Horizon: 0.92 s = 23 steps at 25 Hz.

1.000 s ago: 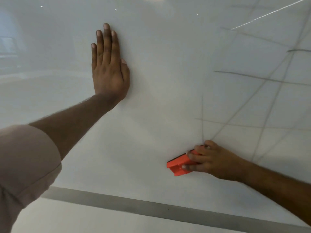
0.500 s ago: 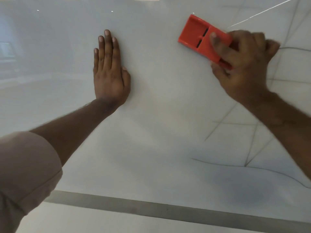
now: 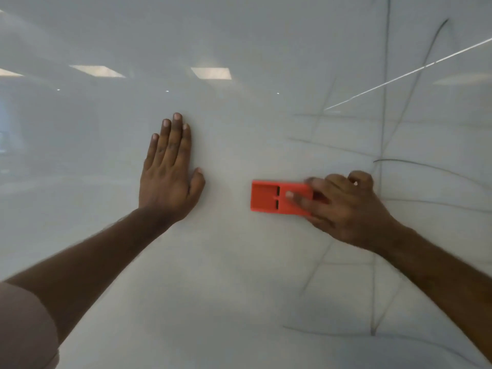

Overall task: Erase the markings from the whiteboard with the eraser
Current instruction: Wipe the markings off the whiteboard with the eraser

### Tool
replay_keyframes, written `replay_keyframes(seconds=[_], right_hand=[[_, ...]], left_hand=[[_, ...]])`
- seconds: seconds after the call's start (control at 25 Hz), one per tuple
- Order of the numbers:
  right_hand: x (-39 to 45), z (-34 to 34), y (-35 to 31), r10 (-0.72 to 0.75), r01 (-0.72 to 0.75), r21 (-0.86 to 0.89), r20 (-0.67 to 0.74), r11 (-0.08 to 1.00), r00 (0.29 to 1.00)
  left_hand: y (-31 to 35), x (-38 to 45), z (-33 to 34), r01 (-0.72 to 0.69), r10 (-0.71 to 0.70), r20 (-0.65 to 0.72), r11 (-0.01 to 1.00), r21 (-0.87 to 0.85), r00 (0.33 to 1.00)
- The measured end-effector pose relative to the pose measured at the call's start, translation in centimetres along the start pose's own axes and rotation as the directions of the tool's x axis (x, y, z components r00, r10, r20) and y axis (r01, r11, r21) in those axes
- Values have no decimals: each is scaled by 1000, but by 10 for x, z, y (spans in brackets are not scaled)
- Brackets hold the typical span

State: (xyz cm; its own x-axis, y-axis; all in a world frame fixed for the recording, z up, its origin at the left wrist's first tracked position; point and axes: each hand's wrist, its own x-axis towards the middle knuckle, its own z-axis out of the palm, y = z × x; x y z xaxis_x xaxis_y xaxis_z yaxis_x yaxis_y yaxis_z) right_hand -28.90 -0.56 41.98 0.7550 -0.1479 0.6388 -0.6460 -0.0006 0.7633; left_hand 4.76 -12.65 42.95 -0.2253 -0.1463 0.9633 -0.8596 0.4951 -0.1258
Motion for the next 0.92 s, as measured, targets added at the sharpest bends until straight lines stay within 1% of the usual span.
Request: replay_keyframes(seconds=[0.08,0.2,0.28,0.36,0.4,0.44,0.48,0.52,0.6,0.68,0.72,0.76,0.8,0.92], right_hand=[[31,-5,46,127,-132,-79,-61,988,990],[75,-11,107,346,-357,-128,-102,925,933],[95,-11,124,466,-479,-97,-125,873,876],[103,-9,120,535,-548,-39,-163,836,829],[102,-8,113,547,-557,-11,-174,830,819],[97,-8,101,539,-544,19,-169,839,825],[88,-7,87,508,-506,53,-153,861,848],[76,-7,72,447,-439,85,-134,894,884],[50,-5,46,279,-268,117,-84,956,957],[36,-4,43,151,-150,72,-10,986,989],[37,-4,50,121,-122,28,10,992,993],[43,-5,59,130,-130,-11,9,991,991],[52,-8,71,171,-171,-44,-11,984,985],[91,-17,110,330,-336,-82,-80,938,941]], left_hand=[[1,10,-1,5,-5,12,1000,10,1000],[2,24,-3,-2,2,8,1000,25,1000],[3,35,-6,-9,9,-1,1000,26,1000],[3,47,-9,-17,17,-2,999,27,1000],[4,54,-10,-19,19,-7,999,26,1000],[5,61,-11,-21,22,-16,999,28,1000],[7,68,-11,-23,24,-25,999,29,999],[9,76,-11,-23,24,-35,999,28,999],[15,93,-9,-13,14,-50,1000,19,999],[23,110,-8,-10,11,-70,1000,9,997],[27,120,-8,-14,14,-86,1000,5,996],[30,128,-8,-17,17,-99,1000,0,995],[35,138,-8,-19,18,-112,1000,-6,994],[48,161,-10,-29,28,-136,1000,-10,990]])
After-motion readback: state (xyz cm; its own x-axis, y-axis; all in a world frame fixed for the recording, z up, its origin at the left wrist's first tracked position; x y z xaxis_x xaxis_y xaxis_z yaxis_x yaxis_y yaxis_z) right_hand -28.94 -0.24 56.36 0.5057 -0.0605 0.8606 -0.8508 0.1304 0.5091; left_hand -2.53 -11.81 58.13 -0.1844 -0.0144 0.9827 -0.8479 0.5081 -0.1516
